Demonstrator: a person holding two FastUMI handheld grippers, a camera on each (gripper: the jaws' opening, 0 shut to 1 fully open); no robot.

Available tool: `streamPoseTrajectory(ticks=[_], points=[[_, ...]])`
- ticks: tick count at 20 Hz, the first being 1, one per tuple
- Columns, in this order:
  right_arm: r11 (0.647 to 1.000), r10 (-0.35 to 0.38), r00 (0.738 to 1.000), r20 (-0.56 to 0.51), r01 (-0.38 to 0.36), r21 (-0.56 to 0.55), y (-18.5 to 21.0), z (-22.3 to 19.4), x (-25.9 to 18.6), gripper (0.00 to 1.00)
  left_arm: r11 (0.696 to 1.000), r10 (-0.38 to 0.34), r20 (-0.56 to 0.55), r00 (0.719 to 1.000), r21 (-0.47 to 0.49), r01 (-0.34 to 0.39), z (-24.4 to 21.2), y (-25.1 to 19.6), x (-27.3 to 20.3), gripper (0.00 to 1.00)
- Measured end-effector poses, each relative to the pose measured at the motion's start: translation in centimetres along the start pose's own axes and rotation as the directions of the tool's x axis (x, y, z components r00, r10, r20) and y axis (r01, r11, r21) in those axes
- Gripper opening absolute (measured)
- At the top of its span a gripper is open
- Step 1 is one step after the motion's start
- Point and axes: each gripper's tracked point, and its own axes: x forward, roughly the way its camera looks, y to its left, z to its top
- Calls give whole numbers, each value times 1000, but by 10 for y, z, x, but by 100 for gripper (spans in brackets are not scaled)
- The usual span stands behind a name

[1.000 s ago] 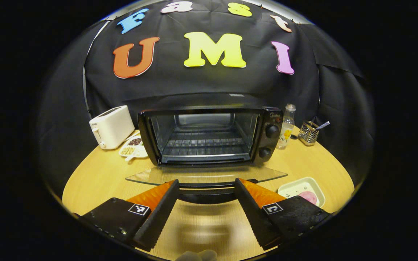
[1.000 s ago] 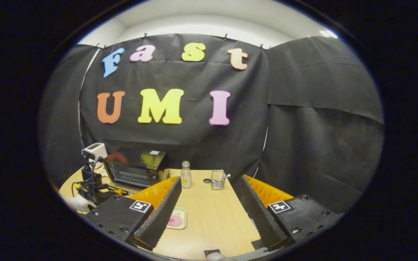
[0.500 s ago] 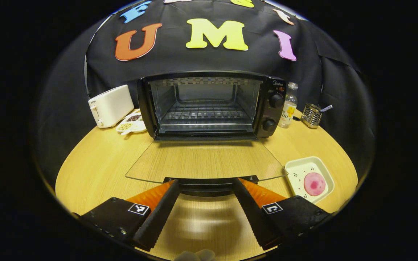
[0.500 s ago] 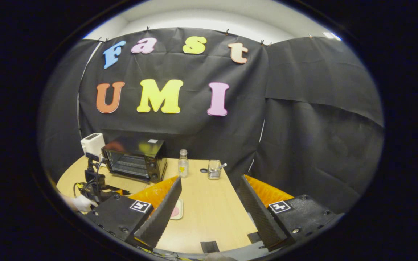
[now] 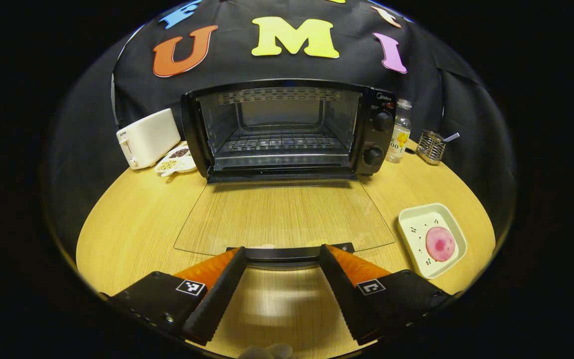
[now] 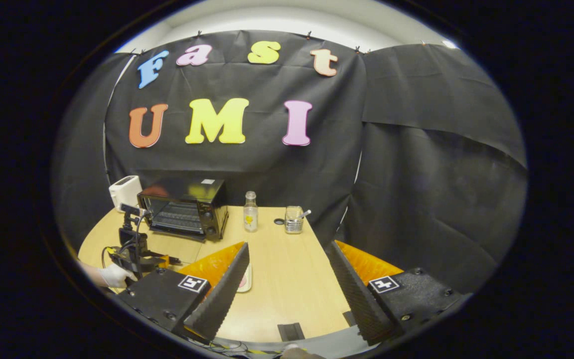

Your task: Open the electric oven with the left hand, put the food in, and close the electric oven.

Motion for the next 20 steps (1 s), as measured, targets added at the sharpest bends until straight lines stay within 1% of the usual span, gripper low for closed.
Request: streamPoseTrajectory(ticks=[3,6,9,12,14,15,16,17,18,19,20], points=[[1000,12,1000,-2,-12,-3,4,-4,6,100,1000,13,38,999,-6,-13,7,6,-10,97],[999,38,999,-22,-38,-7,8,-15,18,100,1000,25,92,995,-9,-24,21,18,-34,97],[996,88,994,-64,-88,5,19,-32,43,100,999,30,162,986,-33,-25,40,28,-77,97],[990,144,980,-141,-144,5,34,-63,79,100,999,48,246,968,-28,-43,67,44,-126,97],[982,186,961,-205,-188,12,44,-87,105,96,998,63,291,955,-38,-54,86,50,-162,96],[977,212,948,-236,-212,26,50,-100,118,97,997,74,314,946,-40,-64,95,53,-179,96],[972,235,935,-267,-231,48,55,-112,131,94,996,88,340,936,-38,-80,106,56,-198,97],[967,256,919,-300,-246,71,58,-123,144,92,995,101,361,927,-35,-95,114,57,-216,96],[959,282,900,-332,-265,96,65,-135,157,87,993,117,377,919,-34,-112,123,59,-233,96],[952,307,879,-366,-282,119,71,-149,169,85,991,133,392,910,-35,-130,129,59,-248,96],[945,327,855,-402,-296,140,77,-163,181,79,989,146,401,904,-38,-143,135,57,-262,96]])
